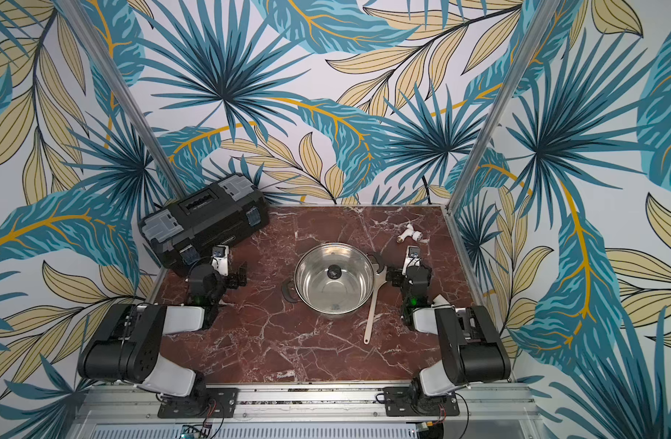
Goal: Stir the soup with a spoon
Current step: Pick up the lid from the pan.
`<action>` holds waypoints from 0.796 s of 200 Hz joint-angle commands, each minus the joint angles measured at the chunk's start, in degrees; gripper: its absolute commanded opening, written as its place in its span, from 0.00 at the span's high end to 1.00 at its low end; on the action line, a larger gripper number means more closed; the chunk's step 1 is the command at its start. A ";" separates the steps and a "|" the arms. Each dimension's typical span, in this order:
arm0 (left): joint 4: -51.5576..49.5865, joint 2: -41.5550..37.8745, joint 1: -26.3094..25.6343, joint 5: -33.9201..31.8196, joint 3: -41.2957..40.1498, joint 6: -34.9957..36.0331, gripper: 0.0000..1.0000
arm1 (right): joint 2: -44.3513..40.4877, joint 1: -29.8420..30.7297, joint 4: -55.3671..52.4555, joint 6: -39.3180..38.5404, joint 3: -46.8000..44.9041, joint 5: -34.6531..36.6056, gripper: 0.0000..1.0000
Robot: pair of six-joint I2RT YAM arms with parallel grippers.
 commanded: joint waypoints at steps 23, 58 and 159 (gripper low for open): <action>1.33 -0.70 -0.04 0.28 0.38 0.35 0.00 | -0.41 -0.17 -0.25 0.40 0.00 0.23 0.01; 1.34 -0.74 0.02 0.28 0.38 0.40 0.00 | -0.39 -0.17 -0.21 0.36 0.00 0.17 0.01; -36.33 -12.68 -1.20 -9.03 13.54 -7.46 0.00 | -19.09 -0.18 -31.69 6.49 9.15 14.91 0.00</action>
